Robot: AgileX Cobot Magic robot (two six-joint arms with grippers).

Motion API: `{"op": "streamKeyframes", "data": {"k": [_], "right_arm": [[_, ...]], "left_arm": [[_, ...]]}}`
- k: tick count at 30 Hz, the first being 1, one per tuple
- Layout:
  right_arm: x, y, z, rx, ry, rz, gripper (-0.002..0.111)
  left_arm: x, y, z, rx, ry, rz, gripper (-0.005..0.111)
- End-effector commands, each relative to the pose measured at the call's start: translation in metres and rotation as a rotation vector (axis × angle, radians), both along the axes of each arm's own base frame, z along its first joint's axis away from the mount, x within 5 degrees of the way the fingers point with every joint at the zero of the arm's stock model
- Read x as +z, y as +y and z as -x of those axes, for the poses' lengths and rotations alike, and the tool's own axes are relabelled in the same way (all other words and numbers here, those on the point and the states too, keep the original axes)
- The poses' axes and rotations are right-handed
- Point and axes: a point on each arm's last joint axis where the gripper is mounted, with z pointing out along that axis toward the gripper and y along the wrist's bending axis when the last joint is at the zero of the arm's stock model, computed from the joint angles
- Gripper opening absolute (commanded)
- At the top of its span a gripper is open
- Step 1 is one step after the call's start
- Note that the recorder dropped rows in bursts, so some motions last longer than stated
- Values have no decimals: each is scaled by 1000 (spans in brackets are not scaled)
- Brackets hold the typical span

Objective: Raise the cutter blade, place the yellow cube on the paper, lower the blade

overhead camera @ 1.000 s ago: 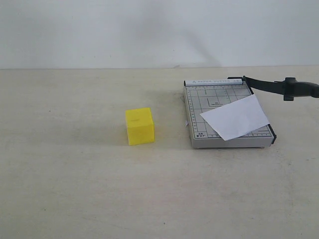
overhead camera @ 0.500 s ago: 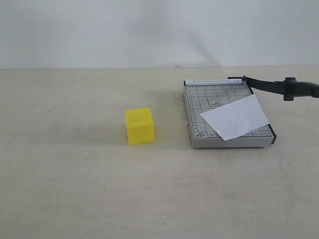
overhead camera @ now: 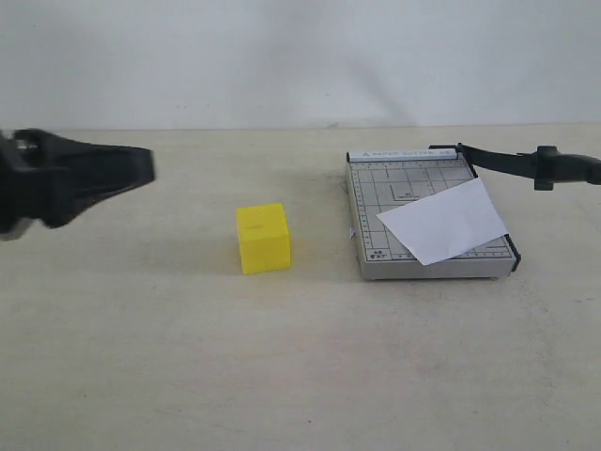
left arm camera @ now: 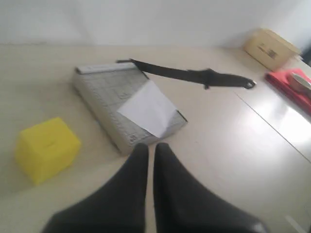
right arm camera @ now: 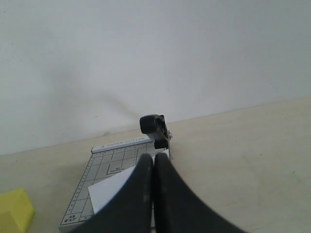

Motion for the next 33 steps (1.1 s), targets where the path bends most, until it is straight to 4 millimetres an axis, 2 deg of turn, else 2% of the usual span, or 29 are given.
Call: {"op": "streamKeyframes", "data": {"k": [1, 5, 9, 13, 14, 18, 22, 33], "right_arm": [[1, 0, 0, 0, -9, 0, 0], [1, 0, 0, 0, -9, 0, 0], [1, 0, 0, 0, -9, 0, 0], [1, 0, 0, 0, -9, 0, 0], [1, 0, 0, 0, -9, 0, 0], [1, 0, 0, 0, -9, 0, 0], [1, 0, 0, 0, -9, 0, 0], [1, 0, 0, 0, -9, 0, 0]], "left_arm": [[-25, -45, -43, -146, 48, -68, 5], [-58, -113, -72, -230, 49, -246, 5], [-70, -167, -91, -220, -49, -402, 5], [-85, -212, -110, -237, -97, -440, 5], [-85, -218, -114, -243, -110, -441, 5], [-107, -259, -131, -303, -202, -491, 5], [-116, -271, -144, -245, -221, -523, 5], [-141, -279, -162, -233, -316, -665, 5]]}}
